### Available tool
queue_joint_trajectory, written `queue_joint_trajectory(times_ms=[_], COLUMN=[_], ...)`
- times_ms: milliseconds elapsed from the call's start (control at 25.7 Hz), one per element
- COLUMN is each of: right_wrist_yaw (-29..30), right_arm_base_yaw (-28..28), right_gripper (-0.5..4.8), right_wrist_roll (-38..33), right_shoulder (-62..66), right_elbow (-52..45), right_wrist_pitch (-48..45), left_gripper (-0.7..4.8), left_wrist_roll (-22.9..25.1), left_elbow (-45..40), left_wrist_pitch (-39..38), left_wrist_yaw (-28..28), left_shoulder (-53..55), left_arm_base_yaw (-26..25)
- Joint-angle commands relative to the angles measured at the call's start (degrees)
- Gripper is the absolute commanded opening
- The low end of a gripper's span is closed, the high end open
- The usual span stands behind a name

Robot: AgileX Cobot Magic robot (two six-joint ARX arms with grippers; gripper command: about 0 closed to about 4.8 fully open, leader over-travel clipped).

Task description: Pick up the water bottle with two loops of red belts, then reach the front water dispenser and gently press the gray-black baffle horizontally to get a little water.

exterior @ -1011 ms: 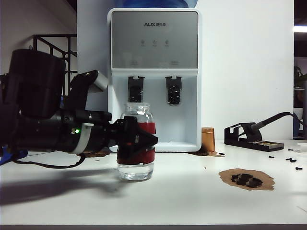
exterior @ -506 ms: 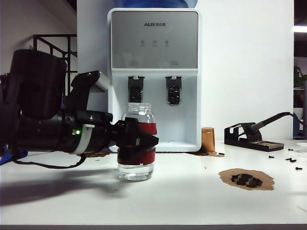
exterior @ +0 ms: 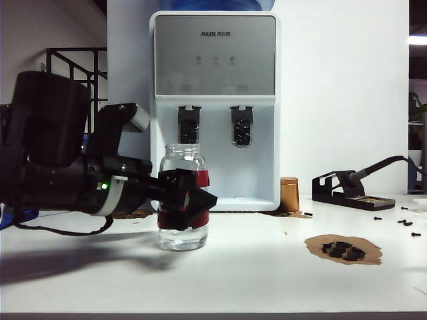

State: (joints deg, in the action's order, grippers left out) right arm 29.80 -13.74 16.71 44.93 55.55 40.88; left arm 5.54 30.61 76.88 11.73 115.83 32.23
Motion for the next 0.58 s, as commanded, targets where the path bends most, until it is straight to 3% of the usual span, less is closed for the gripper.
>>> queue_joint_trajectory(times_ms=[39,311,583], right_wrist_yaw=[0.2,0.2,0.2], right_arm_base_yaw=[-0.1,-0.1,-0.1], right_gripper=[4.79,4.79,4.79], right_wrist_roll=[0.0,0.0,0.0], right_shoulder=[-0.2,-0.2,-0.2], right_elbow=[0.2,0.2,0.2], right_wrist_pitch=[-1.2,-1.2,-1.2], left_gripper=[4.74,4.79,4.79], left_wrist_roll=[0.0,0.0,0.0], left_elbow=[0.1,0.0,-0.5], left_wrist_pitch=[1.2,2.0,1.8], left_wrist_yaw=[1.7,6.6,12.1], left_shoulder=[0.0,0.0,0.0], left_arm_base_yaw=[0.0,-0.7,-4.9])
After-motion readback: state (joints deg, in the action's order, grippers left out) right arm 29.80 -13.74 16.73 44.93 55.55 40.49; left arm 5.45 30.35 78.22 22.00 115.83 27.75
